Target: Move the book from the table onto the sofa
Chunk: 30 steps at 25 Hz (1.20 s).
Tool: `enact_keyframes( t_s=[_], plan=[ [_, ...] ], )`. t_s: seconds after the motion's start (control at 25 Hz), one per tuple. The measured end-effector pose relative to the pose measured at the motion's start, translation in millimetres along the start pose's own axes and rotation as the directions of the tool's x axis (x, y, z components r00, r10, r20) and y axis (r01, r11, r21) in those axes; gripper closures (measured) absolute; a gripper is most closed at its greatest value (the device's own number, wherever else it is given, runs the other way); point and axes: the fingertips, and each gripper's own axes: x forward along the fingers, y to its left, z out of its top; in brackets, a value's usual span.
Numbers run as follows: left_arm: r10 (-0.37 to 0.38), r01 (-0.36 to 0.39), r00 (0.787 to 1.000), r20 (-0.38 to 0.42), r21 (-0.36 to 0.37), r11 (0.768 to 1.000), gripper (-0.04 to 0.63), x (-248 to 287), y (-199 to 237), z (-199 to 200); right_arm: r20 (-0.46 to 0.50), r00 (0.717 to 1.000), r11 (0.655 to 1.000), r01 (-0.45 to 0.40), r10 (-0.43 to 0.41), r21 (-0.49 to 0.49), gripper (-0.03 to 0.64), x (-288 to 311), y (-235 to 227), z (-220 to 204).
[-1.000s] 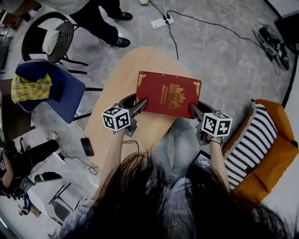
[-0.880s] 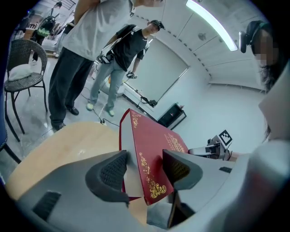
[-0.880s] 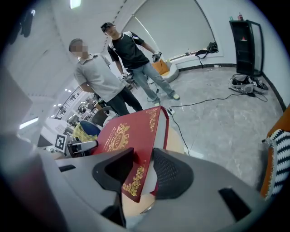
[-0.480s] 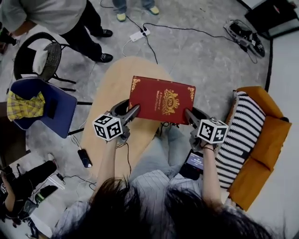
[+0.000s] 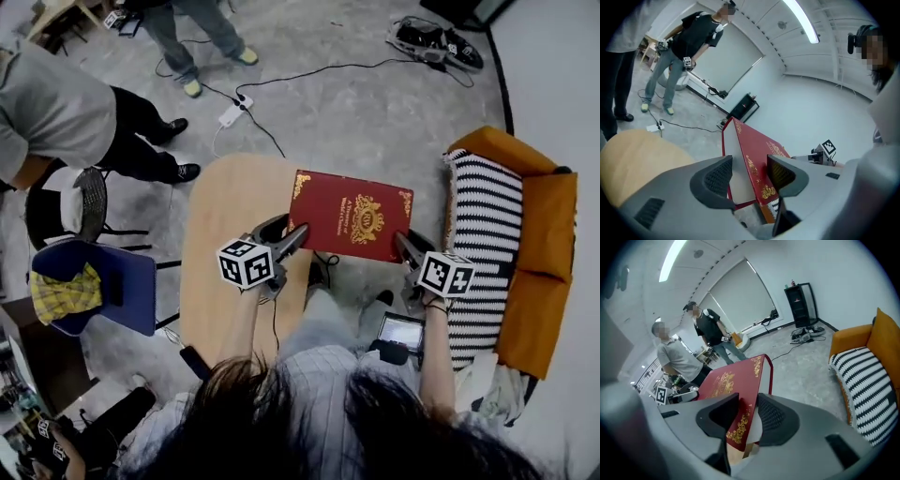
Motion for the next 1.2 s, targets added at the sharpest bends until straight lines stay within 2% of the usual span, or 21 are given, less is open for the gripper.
enact_keyframes(
  t_s=[0.12,0.32,0.64,0.84,1.04,1.2],
  plan=[
    [-0.058,0.059,0.997,-0.042,0.018,0.998,0.367,27,-21,-1,0.060,0.997,0.998,0.049,-0.051,0.044,0.477,-27,-22,0],
    [-0.144,0.160,0.976,-0.165,0.087,0.983,0.367,99,-96,-25,0.163,0.977,0.978,0.107,-0.136,0.177,0.479,-98,-101,-12],
    [-0.201,0.246,0.934,-0.294,0.124,0.961,0.367,185,-190,-77,0.238,0.943,0.940,0.157,-0.234,0.304,0.480,-185,-199,-41],
    [-0.235,0.306,0.888,-0.395,0.128,0.943,0.367,238,-250,-131,0.254,0.916,0.900,0.196,-0.309,0.389,0.482,-244,-265,-80],
    [-0.247,0.346,0.844,-0.477,0.131,0.929,0.367,275,-283,-169,0.238,0.903,0.866,0.224,-0.357,0.447,0.482,-273,-308,-108],
    [-0.256,0.384,0.797,-0.547,0.132,0.914,0.367,306,-330,-225,0.239,0.886,0.832,0.237,-0.397,0.501,0.482,-317,-358,-149]
  ],
)
